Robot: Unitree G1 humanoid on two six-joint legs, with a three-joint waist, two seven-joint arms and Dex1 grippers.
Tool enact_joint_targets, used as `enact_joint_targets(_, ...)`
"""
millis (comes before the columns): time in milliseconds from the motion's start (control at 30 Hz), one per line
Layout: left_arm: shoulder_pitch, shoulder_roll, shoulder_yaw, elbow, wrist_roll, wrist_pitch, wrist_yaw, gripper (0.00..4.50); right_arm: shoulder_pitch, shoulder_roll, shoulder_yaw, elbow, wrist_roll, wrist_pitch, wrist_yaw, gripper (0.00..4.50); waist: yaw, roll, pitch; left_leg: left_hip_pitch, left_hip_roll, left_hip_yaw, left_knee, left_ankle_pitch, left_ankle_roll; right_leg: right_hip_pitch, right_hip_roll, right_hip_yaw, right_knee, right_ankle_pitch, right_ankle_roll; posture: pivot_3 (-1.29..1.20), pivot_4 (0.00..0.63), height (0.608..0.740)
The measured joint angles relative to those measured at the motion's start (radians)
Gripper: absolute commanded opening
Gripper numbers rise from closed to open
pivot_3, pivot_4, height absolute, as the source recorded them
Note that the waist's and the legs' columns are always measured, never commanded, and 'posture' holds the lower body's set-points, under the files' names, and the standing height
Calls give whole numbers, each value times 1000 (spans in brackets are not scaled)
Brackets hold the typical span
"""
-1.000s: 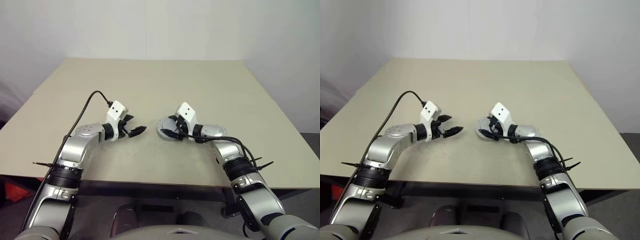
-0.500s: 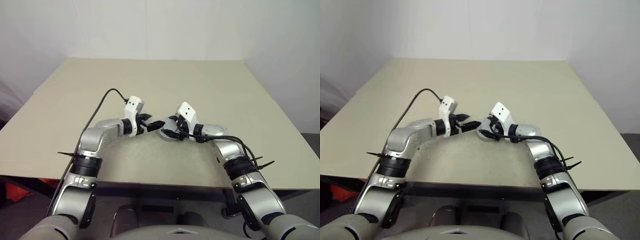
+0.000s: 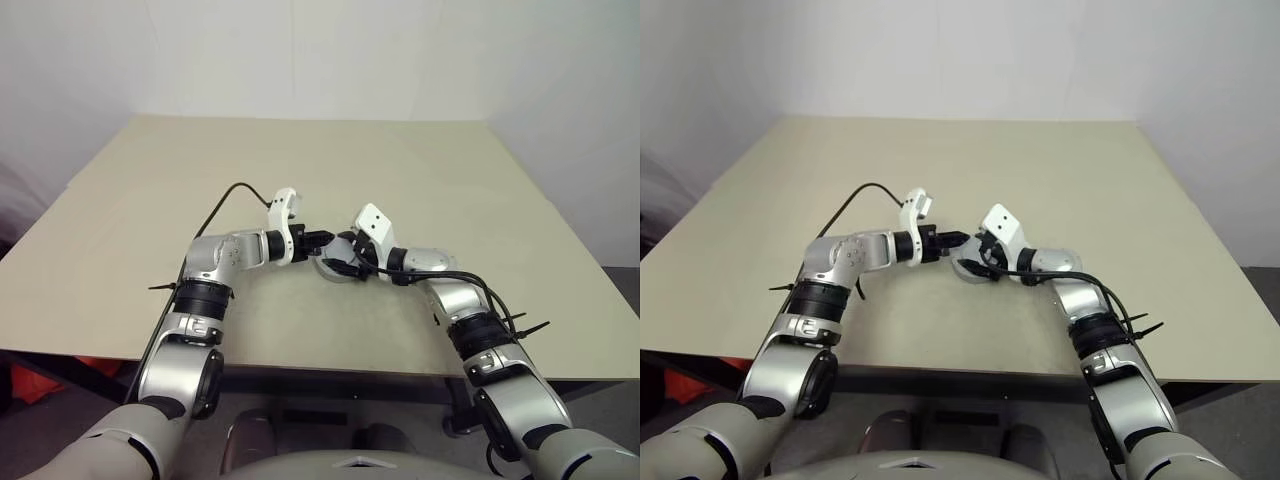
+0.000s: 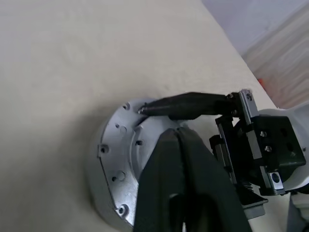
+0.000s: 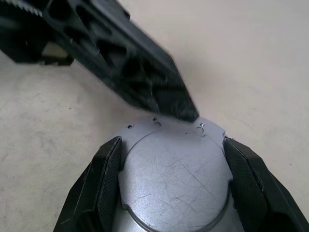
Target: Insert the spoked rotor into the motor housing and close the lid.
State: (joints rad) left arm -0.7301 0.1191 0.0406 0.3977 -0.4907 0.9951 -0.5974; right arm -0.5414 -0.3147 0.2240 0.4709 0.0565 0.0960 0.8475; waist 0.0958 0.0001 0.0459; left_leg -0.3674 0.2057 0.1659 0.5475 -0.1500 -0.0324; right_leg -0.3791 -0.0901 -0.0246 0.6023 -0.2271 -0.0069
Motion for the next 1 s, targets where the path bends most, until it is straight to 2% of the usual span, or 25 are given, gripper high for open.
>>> enact_joint_targets(133, 1, 0, -47, -13, -4, 59, -30, 8, 2, 0, -3, -2, 0, 0, 0, 3230, 0, 0, 0, 0, 0, 0, 0, 0, 0, 0, 0, 0, 0, 0, 0, 0, 0, 740)
enact_joint_targets(267, -13, 39, -111, -62, 2, 133, -41, 8, 4, -4, -3, -5, 0, 0, -1, 3230, 1, 0, 0, 2, 0, 0, -1, 0, 0, 3, 0, -1, -1, 0, 0, 0, 0, 740)
enact_joint_targets(467, -36, 35, -71, -21, 1, 179, -13, 8, 4, -4, -3, -8, 0, 12, -1, 3230, -2, 1, 0, 5, 0, -1, -5, 0, 0, 9, 1, -2, -14, 0, 1, 0, 0, 740)
enact_joint_targets(800, -32, 8, 0, -11, -2, 232, 64, 8, 4, -5, -22, -50, 23, 109, 5, 3230, 0, 1, 0, 3, 0, -1, -5, 0, 0, 9, 0, -2, -15, 0, 1, 0, 0, 740)
enact_joint_targets(900, -25, 5, 6, -26, -11, 245, 71, 0, 5, -10, -25, -73, 31, 145, 11, 4276, 1, 1, 0, 1, 0, -1, -5, 0, 0, 9, 0, -2, -16, 0, 0, 0, 0, 740)
enact_joint_targets(933, -21, 5, 7, -32, -14, 249, 72, 0, 5, -16, -26, -79, 33, 153, 12, 4455, 1, 1, 0, 1, 1, -1, -5, 0, 1, 9, 0, -2, -16, 0, 0, 0, 0, 740)
enact_joint_targets(1000, -16, 4, 9, -46, -21, 264, 71, 0, 10, -26, -27, -97, 37, 157, 21, 4455, 1, 1, 0, -1, 0, -1, -5, -1, 2, 8, 0, -2, -16, 2, -4, 0, 0, 740)
